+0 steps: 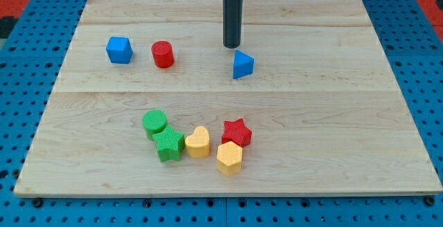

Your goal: Slide blue triangle closer to green stat

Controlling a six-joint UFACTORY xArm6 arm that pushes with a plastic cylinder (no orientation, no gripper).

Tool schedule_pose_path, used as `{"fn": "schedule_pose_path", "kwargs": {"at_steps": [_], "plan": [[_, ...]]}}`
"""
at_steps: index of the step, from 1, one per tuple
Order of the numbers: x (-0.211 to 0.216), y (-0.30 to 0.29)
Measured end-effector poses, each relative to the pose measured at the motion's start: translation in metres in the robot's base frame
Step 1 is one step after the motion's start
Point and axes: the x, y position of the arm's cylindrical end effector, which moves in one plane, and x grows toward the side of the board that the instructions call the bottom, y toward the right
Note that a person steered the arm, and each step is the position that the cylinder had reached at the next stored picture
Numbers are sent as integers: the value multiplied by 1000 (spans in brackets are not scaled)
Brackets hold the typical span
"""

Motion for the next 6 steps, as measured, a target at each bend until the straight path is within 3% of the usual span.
{"fn": "schedule_pose_path", "kwargs": {"at_steps": [2, 3, 4, 6], "plan": [[23, 54], [43, 8], [40, 7], [105, -36]]}}
